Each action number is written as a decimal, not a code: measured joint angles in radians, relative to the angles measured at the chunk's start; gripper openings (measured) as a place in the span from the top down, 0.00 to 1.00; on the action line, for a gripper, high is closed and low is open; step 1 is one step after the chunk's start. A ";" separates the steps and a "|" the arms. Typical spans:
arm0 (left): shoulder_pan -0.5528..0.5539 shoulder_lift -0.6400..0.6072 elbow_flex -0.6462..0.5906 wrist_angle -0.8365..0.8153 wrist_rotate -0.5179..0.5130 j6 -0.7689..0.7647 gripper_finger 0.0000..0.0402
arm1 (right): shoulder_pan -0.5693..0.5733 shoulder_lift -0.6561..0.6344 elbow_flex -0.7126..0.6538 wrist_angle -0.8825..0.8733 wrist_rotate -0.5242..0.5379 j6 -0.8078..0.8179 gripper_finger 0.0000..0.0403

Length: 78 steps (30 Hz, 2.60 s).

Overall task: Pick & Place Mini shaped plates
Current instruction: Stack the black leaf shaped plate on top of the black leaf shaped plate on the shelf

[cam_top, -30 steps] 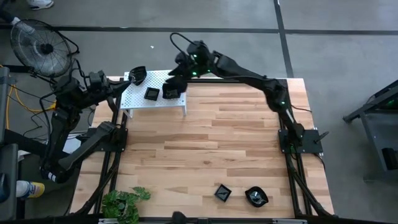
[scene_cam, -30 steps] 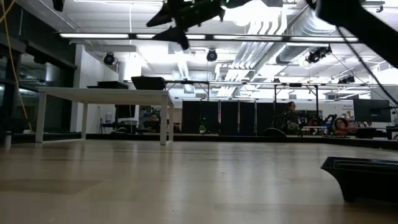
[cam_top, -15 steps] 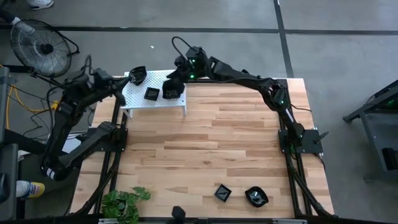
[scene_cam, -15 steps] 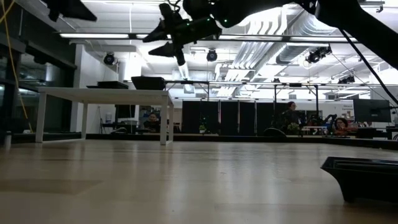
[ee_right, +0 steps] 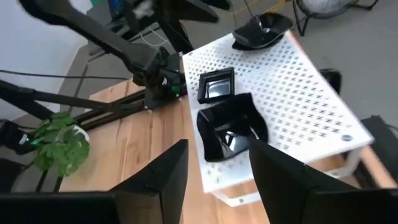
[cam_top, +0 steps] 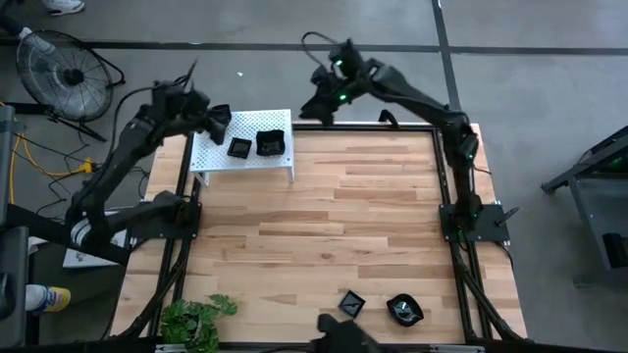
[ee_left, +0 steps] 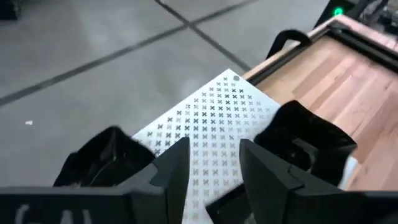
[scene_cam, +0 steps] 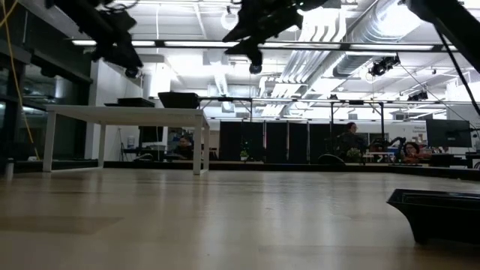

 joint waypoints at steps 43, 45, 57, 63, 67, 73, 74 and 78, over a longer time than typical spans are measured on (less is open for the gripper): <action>-0.284 0.956 0.864 -0.829 -0.842 -0.139 0.63 | -0.213 -0.241 0.000 -0.391 -0.015 -0.276 0.58; -0.285 0.957 0.864 -0.838 -0.847 -0.155 0.63 | -0.213 -0.241 0.000 -0.393 -0.015 -0.277 0.58; -0.285 0.957 0.864 -0.851 -0.821 -0.405 0.63 | -0.213 -0.241 0.000 -0.394 -0.016 -0.276 0.58; -0.284 0.957 0.864 -0.849 -0.775 -0.459 0.63 | -0.213 -0.241 0.000 -0.394 -0.016 -0.288 0.58; -0.284 0.957 0.863 -0.851 -0.779 -0.534 0.63 | -0.213 -0.241 0.000 -0.394 -0.016 -0.295 0.58; -0.284 0.957 0.863 -0.853 -0.831 -0.604 0.63 | -0.213 -0.241 0.000 -0.393 -0.016 -0.295 0.58; -0.284 0.957 0.863 -0.853 -0.831 -0.605 0.63 | -0.213 -0.241 0.000 -0.394 -0.016 -0.295 0.58; -0.284 0.957 0.863 -0.863 -0.844 -0.612 0.64 | -0.213 -0.241 0.000 -0.394 -0.016 -0.295 0.58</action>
